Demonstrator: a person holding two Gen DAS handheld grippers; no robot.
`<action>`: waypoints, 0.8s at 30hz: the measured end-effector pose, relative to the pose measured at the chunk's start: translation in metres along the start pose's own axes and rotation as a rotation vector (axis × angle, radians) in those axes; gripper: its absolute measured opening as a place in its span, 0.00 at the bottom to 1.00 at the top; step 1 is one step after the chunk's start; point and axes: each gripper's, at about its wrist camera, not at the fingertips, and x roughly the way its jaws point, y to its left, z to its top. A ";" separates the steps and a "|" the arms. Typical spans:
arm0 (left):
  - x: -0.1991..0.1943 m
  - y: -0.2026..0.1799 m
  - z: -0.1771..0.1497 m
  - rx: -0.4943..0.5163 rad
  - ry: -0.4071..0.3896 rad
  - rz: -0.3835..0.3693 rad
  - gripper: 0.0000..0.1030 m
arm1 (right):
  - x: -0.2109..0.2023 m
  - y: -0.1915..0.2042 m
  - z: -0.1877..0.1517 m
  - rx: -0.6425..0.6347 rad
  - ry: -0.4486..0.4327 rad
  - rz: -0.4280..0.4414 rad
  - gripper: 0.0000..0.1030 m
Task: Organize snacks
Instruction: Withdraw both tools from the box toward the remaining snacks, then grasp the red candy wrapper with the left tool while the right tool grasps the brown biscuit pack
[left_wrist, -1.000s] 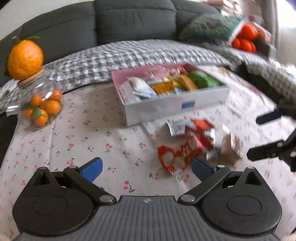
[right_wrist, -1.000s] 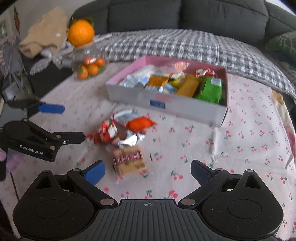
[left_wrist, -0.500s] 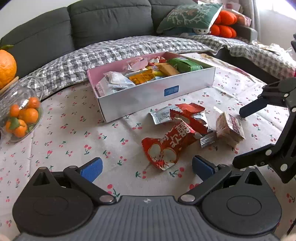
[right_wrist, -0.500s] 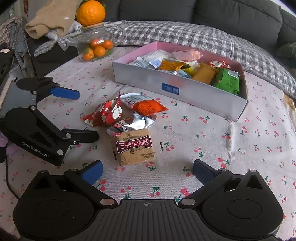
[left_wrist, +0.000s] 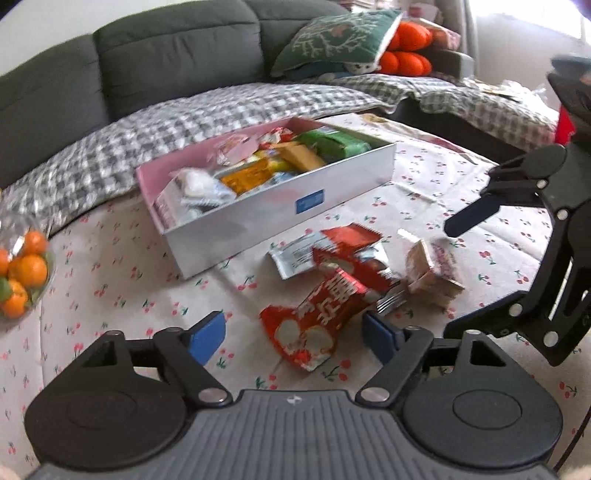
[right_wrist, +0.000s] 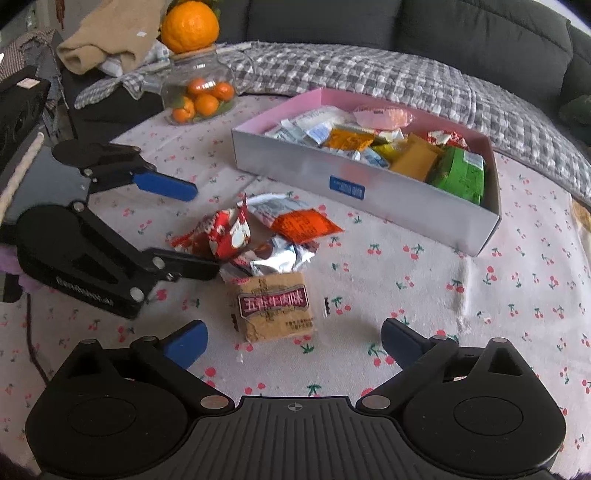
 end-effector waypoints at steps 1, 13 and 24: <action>0.000 -0.003 0.002 0.016 -0.003 -0.001 0.71 | -0.001 0.000 0.001 0.004 -0.008 0.000 0.94; 0.000 -0.013 0.009 0.056 0.027 0.000 0.38 | -0.003 -0.005 0.005 0.050 -0.008 0.018 0.50; -0.007 -0.011 0.017 -0.069 0.059 0.010 0.26 | -0.006 -0.007 0.010 0.107 0.015 0.017 0.42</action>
